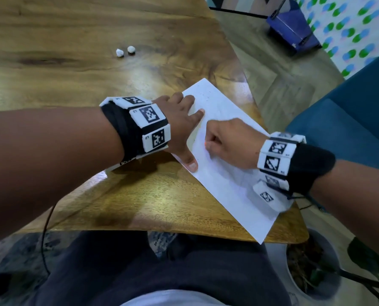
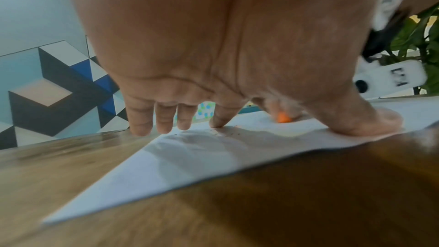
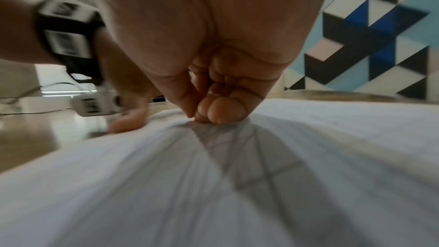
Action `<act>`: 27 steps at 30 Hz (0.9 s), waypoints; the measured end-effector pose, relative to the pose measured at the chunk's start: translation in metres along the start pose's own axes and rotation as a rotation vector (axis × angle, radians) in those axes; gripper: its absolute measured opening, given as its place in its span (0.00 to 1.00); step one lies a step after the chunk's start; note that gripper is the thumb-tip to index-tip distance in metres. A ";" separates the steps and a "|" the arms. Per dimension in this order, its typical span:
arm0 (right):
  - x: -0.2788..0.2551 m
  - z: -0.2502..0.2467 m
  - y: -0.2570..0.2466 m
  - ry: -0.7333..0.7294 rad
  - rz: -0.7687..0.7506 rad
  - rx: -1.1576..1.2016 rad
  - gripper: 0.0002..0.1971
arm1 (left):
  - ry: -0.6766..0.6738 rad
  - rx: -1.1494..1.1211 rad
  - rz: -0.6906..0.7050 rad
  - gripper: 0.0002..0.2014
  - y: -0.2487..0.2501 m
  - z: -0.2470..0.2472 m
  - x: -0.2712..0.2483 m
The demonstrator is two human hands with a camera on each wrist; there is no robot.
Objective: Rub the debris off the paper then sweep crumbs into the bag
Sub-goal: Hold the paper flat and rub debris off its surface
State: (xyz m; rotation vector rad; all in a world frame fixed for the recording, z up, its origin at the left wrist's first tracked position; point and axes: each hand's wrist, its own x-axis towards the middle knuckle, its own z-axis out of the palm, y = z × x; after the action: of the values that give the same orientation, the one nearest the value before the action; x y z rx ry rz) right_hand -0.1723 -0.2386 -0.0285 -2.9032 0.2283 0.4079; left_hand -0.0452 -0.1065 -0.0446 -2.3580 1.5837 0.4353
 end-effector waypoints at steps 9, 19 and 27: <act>0.000 -0.002 -0.011 -0.068 -0.131 0.005 0.05 | -0.068 -0.048 0.004 0.75 -0.003 0.005 0.001; 0.021 -0.008 -0.014 0.004 -0.057 0.006 0.05 | -0.037 -0.037 -0.029 0.73 -0.008 -0.001 0.006; 0.013 -0.016 0.011 0.062 0.048 0.006 0.04 | -0.038 -0.043 -0.040 0.71 -0.001 -0.003 0.000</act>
State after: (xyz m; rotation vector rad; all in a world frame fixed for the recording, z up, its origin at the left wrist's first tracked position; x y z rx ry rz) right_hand -0.1580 -0.2547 -0.0196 -2.9122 0.3091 0.3247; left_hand -0.0435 -0.1074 -0.0422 -2.3938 1.5227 0.5084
